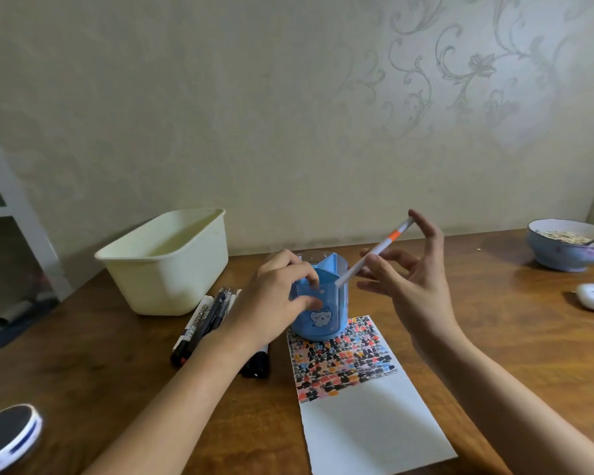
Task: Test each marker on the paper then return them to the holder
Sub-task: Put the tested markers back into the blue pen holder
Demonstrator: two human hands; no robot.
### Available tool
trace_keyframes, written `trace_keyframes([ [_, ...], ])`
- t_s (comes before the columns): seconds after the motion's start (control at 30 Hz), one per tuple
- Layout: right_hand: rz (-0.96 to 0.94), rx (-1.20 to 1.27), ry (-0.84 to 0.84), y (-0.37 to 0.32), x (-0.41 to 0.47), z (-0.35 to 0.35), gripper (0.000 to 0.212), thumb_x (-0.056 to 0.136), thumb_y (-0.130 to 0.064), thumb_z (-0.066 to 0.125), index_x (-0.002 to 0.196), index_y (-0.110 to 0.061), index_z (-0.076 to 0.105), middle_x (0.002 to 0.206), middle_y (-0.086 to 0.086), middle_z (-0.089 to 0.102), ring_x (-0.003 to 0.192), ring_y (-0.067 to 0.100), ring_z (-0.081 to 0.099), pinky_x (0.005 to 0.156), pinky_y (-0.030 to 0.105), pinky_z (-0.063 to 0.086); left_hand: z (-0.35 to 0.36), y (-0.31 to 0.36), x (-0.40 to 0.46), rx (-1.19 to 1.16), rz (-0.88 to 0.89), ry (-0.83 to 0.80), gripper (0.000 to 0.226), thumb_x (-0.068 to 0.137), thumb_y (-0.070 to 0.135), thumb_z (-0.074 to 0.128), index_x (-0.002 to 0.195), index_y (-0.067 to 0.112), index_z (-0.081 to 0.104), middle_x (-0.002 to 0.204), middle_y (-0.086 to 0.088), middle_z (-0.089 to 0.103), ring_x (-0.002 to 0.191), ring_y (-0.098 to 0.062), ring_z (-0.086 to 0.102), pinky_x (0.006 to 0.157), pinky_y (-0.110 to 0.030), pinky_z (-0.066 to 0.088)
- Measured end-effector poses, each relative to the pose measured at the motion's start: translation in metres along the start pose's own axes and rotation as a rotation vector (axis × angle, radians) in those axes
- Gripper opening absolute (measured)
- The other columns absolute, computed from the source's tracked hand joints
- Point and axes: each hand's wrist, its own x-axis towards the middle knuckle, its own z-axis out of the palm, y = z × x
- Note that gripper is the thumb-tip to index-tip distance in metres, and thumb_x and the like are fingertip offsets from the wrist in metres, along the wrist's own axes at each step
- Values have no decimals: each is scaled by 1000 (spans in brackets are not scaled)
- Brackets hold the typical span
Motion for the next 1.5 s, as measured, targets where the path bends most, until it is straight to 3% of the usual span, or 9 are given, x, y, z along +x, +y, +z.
trace_keyframes([
  [0.13,-97,-56,58,-3,4,9,78,93,-2,65,150,-37,23,100,13,71,88,23,76,79,40,62,-2,-3,-1,29,23,26,48,74,39,82,115,31,59,114,15,59,106,-5,51,85,-27,49],
  [0.27,-194,-199,73,5,2,18,81,92,-3,67,150,-39,23,96,4,73,85,17,76,78,43,62,-6,-13,-6,-50,-29,3,67,75,47,79,133,38,47,120,17,57,111,-1,48,85,-17,40],
  [0.43,-354,-548,25,25,-2,19,83,92,-11,69,149,-46,19,94,-9,70,81,4,73,74,36,63,-9,-28,-9,-141,-49,3,33,86,27,75,116,29,63,121,20,59,112,7,48,89,-23,48],
  [0.6,-492,-860,-63,32,-2,19,84,89,-16,72,149,-39,19,101,-8,72,88,10,68,76,29,53,-8,-33,-8,-168,-30,11,26,91,21,70,116,27,67,122,19,60,114,7,49,84,-11,41],
  [0.77,-604,-1121,-114,33,2,16,41,99,-33,48,140,-29,48,111,-4,72,103,21,66,88,34,49,-12,-41,-8,-199,10,-37,29,95,16,63,121,28,67,124,23,60,115,16,46,84,-4,37],
  [0.97,-539,-1082,-147,31,-5,11,55,101,-30,52,153,-27,36,124,-1,64,110,19,57,90,35,50,-20,-52,-8,-241,-46,-25,39,93,9,63,124,32,63,128,20,55,116,5,52,96,-21,46],
  [1.13,-592,-1008,-120,23,-26,12,31,95,-16,61,126,-18,60,111,-3,60,99,18,58,77,37,55,-24,-71,-14,84,-121,-265,21,92,19,67,101,37,67,108,14,55,105,-7,49,94,-38,47],
  [1.27,-573,-926,-259,19,-41,18,17,92,-18,57,106,-22,66,93,-25,46,81,4,54,67,14,42,-15,-74,-19,166,-138,-427,30,94,19,59,114,40,68,125,13,51,120,-9,40,102,-33,40],
  [1.5,-408,-905,-448,23,-47,22,20,93,-13,66,99,-32,66,95,-20,54,79,5,58,60,14,44,-8,-72,-20,119,-90,-469,23,87,23,68,101,42,69,126,15,45,122,-7,36,106,-30,32],
])
